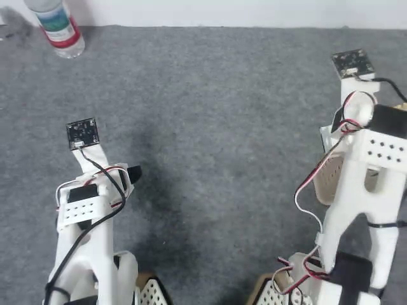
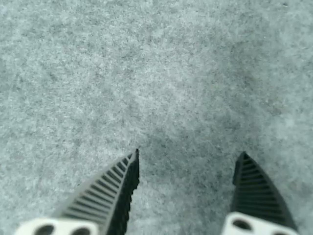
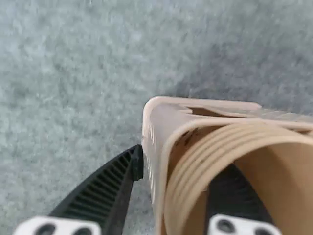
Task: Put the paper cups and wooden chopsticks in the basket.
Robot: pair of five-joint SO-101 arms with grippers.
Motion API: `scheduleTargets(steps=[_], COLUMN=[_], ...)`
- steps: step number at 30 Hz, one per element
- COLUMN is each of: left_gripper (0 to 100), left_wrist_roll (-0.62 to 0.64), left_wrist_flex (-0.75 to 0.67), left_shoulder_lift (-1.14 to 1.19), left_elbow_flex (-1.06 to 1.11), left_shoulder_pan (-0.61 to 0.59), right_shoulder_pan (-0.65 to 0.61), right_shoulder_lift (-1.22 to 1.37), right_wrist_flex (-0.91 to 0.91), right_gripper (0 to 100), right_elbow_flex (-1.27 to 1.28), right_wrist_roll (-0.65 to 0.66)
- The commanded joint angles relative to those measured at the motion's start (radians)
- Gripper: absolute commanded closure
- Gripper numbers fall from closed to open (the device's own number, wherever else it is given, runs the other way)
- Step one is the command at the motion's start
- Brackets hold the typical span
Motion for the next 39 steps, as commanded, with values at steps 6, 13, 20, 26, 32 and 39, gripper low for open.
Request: scheduleTargets(steps=[6, 13, 20, 26, 32, 39], left_gripper=[70, 70, 70, 70, 70, 70], left_wrist_roll=[0.008, 0.008, 0.009, 0.009, 0.009, 0.009], left_wrist_flex=[0.002, 0.002, 0.002, 0.002, 0.002, -0.012], left_shoulder_lift=[-0.009, -0.009, -0.009, -0.009, -0.009, -0.009], left_elbow_flex=[-0.012, -0.012, -0.012, -0.012, -0.012, -0.012], left_shoulder_pan=[0.006, 0.006, 0.006, 0.006, 0.006, 0.006], right_shoulder_pan=[0.022, 0.015, -0.097, -0.352, -0.484, -0.636], right_shoulder_lift=[0.051, 0.101, 0.102, 0.197, 0.349, 0.521], right_wrist_flex=[0.007, 0.001, 0.094, 0.170, 0.157, 0.159], right_gripper=[86.9, 98.7, 99.1, 99.2, 99.2, 99.2], right_elbow_flex=[-0.048, -0.057, -0.288, -0.419, -0.534, -0.850], right_wrist_roll=[-0.014, -0.037, -0.232, -0.377, -0.350, -0.503])
